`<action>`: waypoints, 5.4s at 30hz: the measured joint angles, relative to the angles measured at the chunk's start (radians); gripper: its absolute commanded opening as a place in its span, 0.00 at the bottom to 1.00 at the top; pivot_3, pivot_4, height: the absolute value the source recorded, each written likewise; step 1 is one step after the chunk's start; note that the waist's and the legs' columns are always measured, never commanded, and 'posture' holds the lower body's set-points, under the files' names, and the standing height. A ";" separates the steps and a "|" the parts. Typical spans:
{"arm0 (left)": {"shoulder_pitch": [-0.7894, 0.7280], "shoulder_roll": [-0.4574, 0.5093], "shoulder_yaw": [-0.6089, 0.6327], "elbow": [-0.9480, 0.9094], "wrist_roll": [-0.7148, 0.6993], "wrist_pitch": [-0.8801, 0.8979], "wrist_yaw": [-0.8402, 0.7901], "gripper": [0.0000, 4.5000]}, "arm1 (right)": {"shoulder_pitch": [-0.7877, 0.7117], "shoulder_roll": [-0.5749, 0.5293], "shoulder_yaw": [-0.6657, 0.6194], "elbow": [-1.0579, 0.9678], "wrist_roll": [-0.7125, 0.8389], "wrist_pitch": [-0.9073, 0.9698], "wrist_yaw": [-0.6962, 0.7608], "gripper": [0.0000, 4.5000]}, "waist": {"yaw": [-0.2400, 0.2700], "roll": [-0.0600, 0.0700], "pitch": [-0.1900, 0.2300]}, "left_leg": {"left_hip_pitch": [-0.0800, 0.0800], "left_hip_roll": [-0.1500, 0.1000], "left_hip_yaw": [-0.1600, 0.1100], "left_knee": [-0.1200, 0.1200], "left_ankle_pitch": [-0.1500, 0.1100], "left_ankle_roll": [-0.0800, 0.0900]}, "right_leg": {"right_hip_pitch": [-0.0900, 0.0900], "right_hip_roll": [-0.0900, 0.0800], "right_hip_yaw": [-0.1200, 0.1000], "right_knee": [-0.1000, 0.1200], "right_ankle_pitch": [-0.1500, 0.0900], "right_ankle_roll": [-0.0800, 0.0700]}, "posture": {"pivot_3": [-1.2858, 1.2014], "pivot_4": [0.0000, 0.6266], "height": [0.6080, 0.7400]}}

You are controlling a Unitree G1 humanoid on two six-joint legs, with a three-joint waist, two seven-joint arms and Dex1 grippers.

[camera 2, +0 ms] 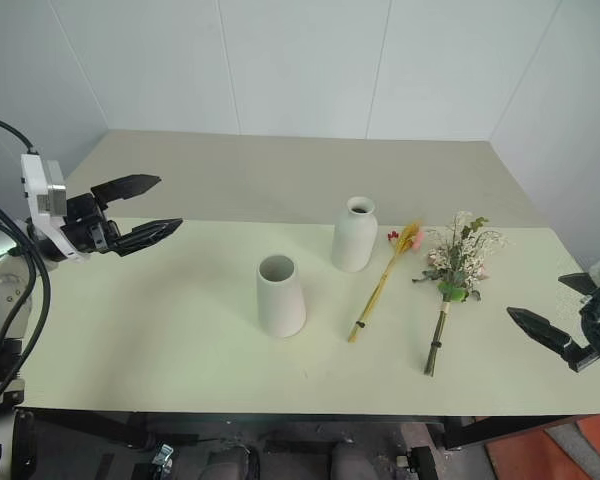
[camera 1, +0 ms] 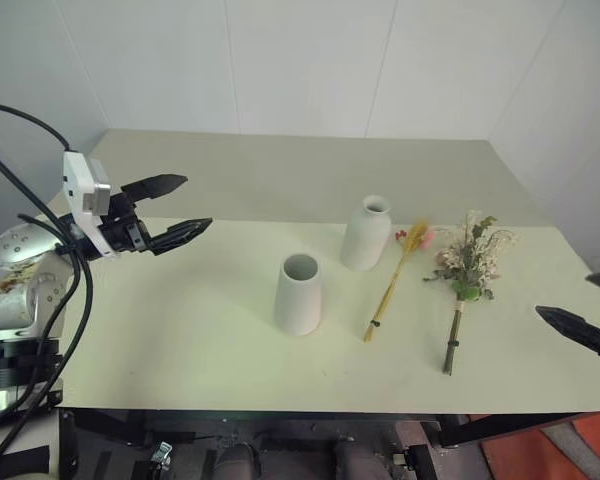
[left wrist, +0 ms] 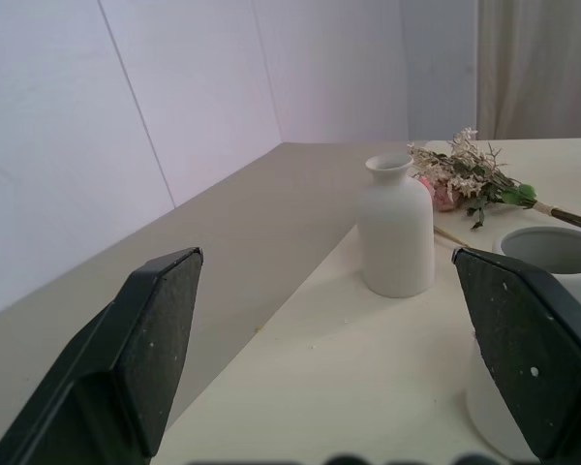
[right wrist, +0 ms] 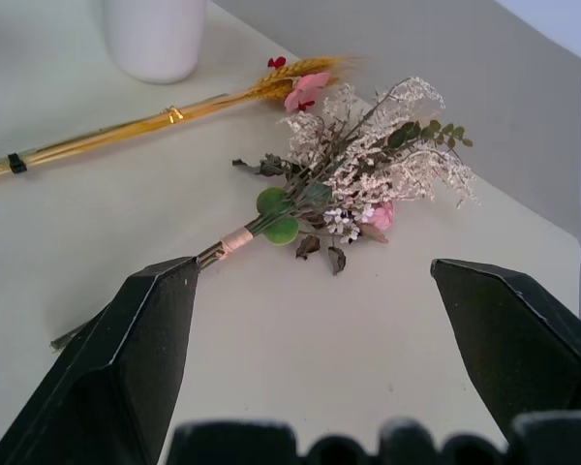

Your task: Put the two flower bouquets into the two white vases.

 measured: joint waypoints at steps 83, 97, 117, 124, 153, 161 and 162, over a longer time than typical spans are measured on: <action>-0.059 -0.068 -0.146 -0.096 0.094 -0.023 -0.036 1.00 | -1.429 0.506 0.644 1.162 -0.244 -0.560 -0.714 0.03 | -0.026 0.002 0.001 | -0.012 0.000 -0.001 -0.001 0.000 0.001 | -0.014 0.001 0.001 0.003 0.006 -0.004 | 0.52 0.24 1.00; -0.033 -0.033 -0.127 -0.127 0.102 -0.011 -0.013 1.00 | -1.295 0.722 0.669 0.806 -0.082 -0.620 -0.612 0.03 | -0.029 0.003 0.002 | -0.012 0.000 -0.001 -0.001 0.000 0.001 | -0.015 0.001 0.001 0.005 0.006 -0.005 | 0.52 0.24 1.00; -0.020 -0.031 -0.124 -0.137 0.102 0.005 0.003 1.00 | -1.097 0.777 0.752 0.487 -0.069 -0.422 -0.703 0.03 | -0.029 0.003 0.002 | -0.011 0.000 -0.001 -0.001 0.000 0.001 | -0.014 0.001 0.001 0.006 0.007 -0.005 | 0.52 0.24 1.00; -0.020 -0.031 -0.124 -0.137 0.102 0.005 0.003 1.00 | -1.038 0.778 0.788 0.494 -0.109 -0.423 -0.695 0.03 | -0.028 0.003 0.002 | -0.012 0.000 -0.001 -0.001 0.000 0.001 | -0.014 0.001 0.001 0.006 0.006 -0.005 | 0.52 0.24 1.00; -0.014 -0.044 -0.126 -0.137 0.105 0.004 0.005 1.00 | -0.908 0.533 0.735 0.223 -0.070 0.203 -0.587 0.99 | -0.017 0.003 0.001 | -0.011 0.000 -0.001 -0.001 0.000 0.001 | -0.014 0.002 0.001 0.006 0.006 -0.005 | 0.52 0.24 1.00; -0.041 -0.069 -0.144 -0.108 0.108 -0.005 0.004 1.00 | -1.058 0.608 0.695 0.303 -0.021 0.669 -0.644 0.99 | -0.020 0.003 0.001 | -0.011 0.000 -0.002 -0.001 0.001 0.002 | -0.014 0.002 0.001 0.004 0.006 -0.005 | 0.52 0.24 1.00; -0.047 -0.072 -0.148 -0.104 0.110 -0.012 0.004 1.00 | -1.065 0.614 0.710 0.347 -0.034 0.676 -0.660 0.99 | -0.019 0.003 0.001 | -0.012 0.000 -0.002 -0.001 0.001 0.002 | -0.013 0.001 0.001 0.004 0.006 -0.005 | 0.52 0.24 1.00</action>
